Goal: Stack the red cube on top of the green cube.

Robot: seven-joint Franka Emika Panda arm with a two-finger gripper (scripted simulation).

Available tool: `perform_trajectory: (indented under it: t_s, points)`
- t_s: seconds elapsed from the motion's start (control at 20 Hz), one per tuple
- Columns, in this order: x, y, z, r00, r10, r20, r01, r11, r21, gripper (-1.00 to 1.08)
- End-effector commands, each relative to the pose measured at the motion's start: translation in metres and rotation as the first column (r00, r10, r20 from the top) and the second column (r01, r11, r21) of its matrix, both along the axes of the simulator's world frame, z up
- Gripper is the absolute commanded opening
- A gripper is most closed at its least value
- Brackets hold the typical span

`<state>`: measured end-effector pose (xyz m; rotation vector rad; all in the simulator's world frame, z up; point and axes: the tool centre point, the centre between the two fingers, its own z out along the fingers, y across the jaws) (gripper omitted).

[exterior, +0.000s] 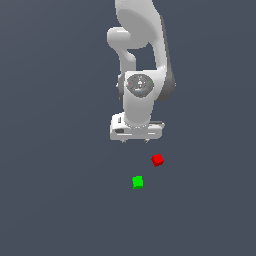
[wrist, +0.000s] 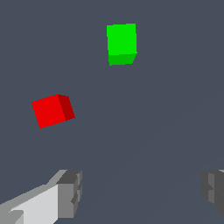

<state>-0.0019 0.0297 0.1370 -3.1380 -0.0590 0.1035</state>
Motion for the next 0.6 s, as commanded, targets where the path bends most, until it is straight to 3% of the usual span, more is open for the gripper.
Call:
perform_trajectory:
  t_s: [0.0, 0.55]
  points:
    - [0.005, 0.014, -0.009, 0.999, 0.035, 0.007, -0.035, 0.999, 0.002, 1.00]
    - [0.033, 0.097, -0.058, 0.968, 0.245, 0.057, -0.246, 0.969, 0.003, 1.00]
